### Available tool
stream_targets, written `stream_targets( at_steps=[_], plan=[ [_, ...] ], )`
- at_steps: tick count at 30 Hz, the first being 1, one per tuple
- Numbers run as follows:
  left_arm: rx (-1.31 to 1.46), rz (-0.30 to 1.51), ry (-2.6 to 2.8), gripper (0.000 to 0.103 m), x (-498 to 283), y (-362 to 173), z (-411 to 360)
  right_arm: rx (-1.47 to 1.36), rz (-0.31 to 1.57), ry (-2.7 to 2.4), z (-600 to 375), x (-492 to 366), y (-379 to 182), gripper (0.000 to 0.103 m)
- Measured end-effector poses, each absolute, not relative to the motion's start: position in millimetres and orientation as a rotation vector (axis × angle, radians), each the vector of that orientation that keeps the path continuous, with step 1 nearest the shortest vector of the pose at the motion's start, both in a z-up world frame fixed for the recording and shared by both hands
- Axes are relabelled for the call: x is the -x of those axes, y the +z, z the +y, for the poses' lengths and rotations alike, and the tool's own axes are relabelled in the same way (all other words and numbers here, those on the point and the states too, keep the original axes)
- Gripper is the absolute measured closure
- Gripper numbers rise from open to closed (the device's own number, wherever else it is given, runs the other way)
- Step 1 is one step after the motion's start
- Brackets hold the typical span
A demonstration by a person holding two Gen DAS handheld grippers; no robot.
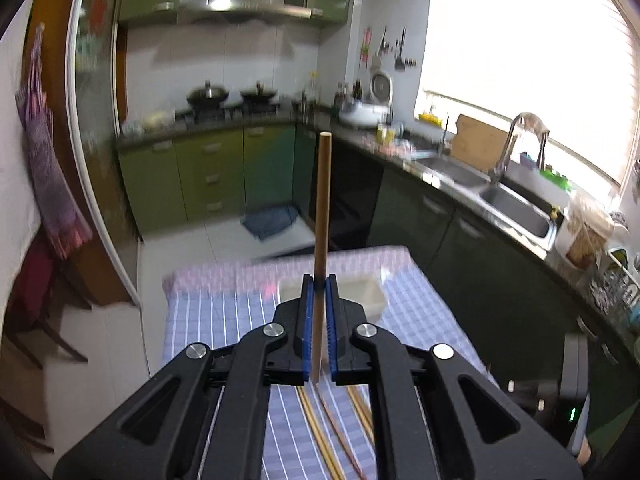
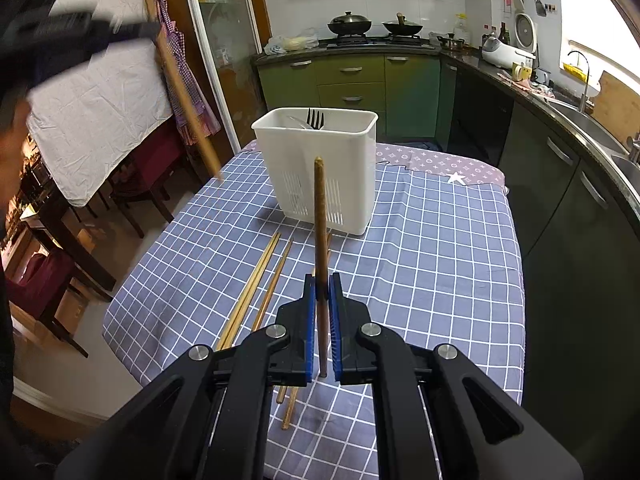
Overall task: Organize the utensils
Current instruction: 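Carry the chopsticks over the caddy and drop them in with both tools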
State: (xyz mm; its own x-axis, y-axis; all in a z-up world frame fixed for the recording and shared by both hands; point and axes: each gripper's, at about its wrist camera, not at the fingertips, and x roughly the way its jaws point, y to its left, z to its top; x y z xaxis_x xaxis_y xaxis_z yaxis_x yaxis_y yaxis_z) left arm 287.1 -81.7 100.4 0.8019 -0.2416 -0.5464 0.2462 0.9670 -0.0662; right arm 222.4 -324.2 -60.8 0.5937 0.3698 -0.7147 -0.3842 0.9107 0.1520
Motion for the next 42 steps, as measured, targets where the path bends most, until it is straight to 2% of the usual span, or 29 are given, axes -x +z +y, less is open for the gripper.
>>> stream_targets(
  at_steps=[4, 8, 16, 20, 22, 29, 34, 37, 42],
  plan=[
    [-0.022, 0.508, -0.219, 0.097, -314.1, 117.1, -95.0, 0.019, 0.826, 0.445, -325.6, -223.0, -61.4, 0.096],
    [-0.024, 0.508, -0.194, 0.097, -342.5, 108.9, -103.9, 0.032, 0.824, 0.454, -323.8, -220.7, -61.8, 0.096],
    [-0.029, 0.672, -0.166, 0.097, -386.7, 43.4, -109.7, 0.019, 0.815, 0.462, -326.8, -222.7, -52.2, 0.096],
    [-0.024, 0.699, -0.177, 0.097, -384.0, 33.9, -105.5, 0.0, 0.778, 0.458, -331.8, -229.9, -29.1, 0.096],
    [-0.037, 0.688, -0.186, 0.095, -375.6, 37.2, -104.1, -0.009, 0.754, 0.459, -332.4, -235.7, -12.6, 0.096],
    [-0.036, 0.658, -0.22, 0.075, -346.0, 51.3, -91.1, -0.074, 0.611, 0.442, -333.0, -264.6, 63.5, 0.096],
    [-0.014, 0.657, -0.228, 0.075, -331.9, 56.5, -79.7, -0.122, 0.51, 0.373, -329.3, -297.8, 100.8, 0.096],
    [-0.02, 0.653, -0.236, 0.075, -321.4, 56.0, -73.8, -0.12, 0.489, 0.319, -321.1, -324.8, 103.2, 0.096],
    [-0.008, 0.684, -0.251, 0.07, -310.1, 46.3, -61.9, -0.103, 0.598, 0.291, -300.7, -372.5, 71.0, 0.096]
  ],
)
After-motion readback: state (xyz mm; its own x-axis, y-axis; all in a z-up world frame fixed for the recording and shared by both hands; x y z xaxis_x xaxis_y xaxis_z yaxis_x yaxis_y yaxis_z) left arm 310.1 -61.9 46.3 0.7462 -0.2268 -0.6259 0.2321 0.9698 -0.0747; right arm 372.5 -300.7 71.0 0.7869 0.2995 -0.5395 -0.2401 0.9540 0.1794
